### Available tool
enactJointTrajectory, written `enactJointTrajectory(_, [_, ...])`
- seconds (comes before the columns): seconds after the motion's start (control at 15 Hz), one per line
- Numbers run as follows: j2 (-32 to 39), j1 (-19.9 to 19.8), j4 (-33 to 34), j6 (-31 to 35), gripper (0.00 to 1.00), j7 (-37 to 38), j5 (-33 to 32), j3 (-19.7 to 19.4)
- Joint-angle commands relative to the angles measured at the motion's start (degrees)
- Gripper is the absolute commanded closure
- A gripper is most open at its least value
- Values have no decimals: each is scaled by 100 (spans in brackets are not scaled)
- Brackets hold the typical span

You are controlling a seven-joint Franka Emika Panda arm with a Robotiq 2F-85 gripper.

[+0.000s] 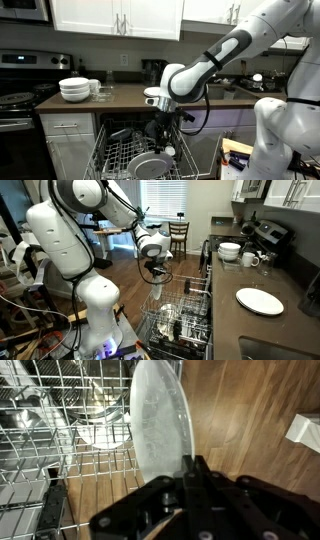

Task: Pick a plate on the counter and put it in the dishwasher

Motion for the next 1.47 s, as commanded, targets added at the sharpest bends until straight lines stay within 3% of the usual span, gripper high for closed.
enactJointTrajectory(0.0, [157, -164, 149, 17, 98, -564, 384, 21])
enactJointTrajectory(1.4, [1151, -942, 729, -59, 98, -1453, 463, 366])
